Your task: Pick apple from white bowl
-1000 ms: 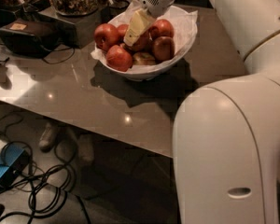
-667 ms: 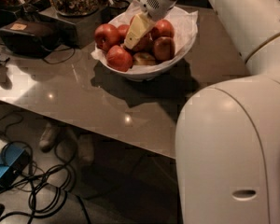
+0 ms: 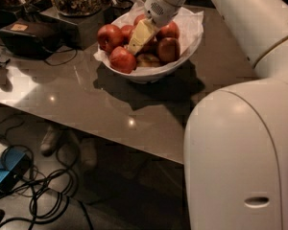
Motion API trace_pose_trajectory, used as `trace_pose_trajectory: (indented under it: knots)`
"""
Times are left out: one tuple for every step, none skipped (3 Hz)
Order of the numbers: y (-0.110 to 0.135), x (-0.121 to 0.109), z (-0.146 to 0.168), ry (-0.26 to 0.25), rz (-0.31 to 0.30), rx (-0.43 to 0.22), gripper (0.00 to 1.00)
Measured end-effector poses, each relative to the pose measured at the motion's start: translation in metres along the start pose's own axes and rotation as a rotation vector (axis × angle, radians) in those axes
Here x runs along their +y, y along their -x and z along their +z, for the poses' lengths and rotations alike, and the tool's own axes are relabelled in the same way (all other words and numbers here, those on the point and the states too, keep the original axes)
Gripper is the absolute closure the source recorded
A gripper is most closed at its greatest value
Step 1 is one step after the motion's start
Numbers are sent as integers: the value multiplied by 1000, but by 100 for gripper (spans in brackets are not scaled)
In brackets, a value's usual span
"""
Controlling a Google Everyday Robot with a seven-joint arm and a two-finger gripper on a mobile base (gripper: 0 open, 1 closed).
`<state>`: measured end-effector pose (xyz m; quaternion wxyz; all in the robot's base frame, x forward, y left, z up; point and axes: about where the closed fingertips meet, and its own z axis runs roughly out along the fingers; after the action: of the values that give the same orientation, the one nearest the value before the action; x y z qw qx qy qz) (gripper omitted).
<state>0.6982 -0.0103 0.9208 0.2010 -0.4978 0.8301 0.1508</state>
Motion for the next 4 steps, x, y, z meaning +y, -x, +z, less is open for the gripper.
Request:
trace_pose_trajectory:
  knots:
    - [0,0,0,0,0,0,47]
    - [0,0,0,0,0,0,71]
    - [0,0,0,0,0,0,94]
    - [16,8,-17,-20,-4,-36,100]
